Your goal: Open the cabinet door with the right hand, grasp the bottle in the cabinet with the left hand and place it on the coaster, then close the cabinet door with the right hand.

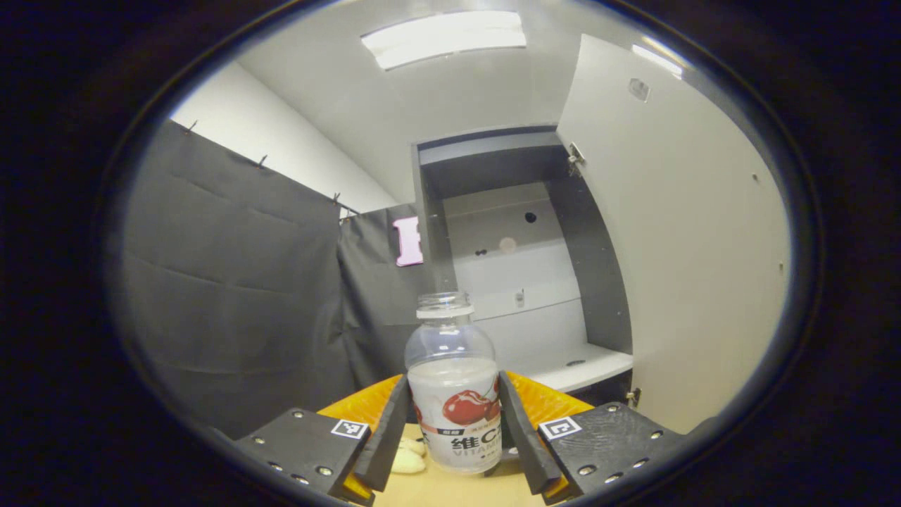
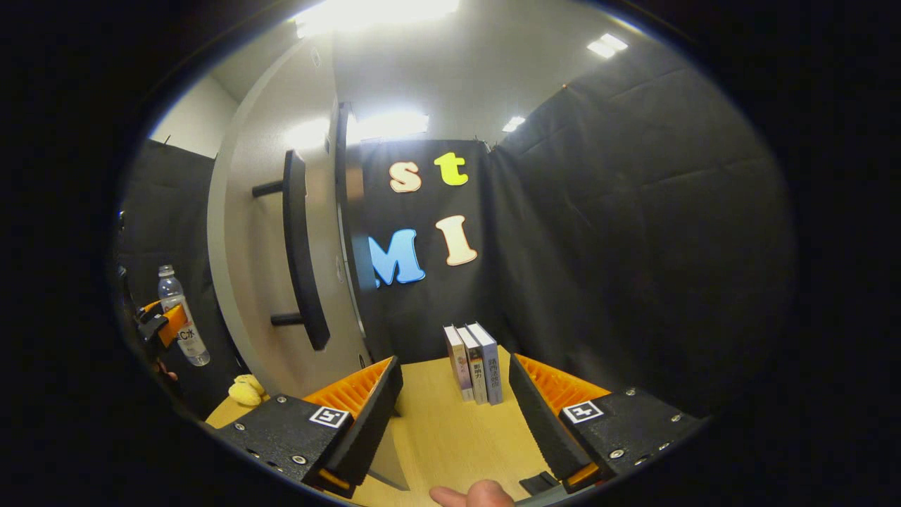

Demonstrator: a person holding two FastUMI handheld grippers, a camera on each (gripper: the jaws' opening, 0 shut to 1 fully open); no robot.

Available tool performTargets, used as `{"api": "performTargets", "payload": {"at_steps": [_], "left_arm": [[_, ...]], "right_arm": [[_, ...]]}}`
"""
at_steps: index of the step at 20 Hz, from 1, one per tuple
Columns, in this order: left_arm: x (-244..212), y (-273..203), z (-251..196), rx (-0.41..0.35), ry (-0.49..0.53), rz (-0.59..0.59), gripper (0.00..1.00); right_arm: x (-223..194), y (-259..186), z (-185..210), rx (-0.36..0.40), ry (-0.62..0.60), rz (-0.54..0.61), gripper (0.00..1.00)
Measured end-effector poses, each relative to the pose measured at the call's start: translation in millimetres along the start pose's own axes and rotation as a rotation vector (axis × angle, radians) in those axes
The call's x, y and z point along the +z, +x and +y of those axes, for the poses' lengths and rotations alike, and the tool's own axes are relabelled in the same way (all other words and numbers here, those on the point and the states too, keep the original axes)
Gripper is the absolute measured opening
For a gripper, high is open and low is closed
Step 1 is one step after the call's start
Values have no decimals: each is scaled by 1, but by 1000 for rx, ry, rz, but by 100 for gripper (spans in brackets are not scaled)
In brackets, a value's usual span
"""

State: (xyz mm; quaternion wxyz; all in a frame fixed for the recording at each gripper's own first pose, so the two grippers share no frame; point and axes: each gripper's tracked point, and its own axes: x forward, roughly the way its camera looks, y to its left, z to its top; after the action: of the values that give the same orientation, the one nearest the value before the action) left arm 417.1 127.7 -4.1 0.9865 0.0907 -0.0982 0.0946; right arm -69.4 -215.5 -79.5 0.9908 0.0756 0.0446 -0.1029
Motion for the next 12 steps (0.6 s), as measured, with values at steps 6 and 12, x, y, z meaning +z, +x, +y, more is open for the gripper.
{"api": "performTargets", "payload": {"at_steps": [6,12], "left_arm": [[-4,4,0,21,-8,54,69],[-2,3,0,29,-8,39,77]], "right_arm": [[-60,14,-6,-5,-105,107,94],[-112,24,-8,-25,-157,202,94]]}}
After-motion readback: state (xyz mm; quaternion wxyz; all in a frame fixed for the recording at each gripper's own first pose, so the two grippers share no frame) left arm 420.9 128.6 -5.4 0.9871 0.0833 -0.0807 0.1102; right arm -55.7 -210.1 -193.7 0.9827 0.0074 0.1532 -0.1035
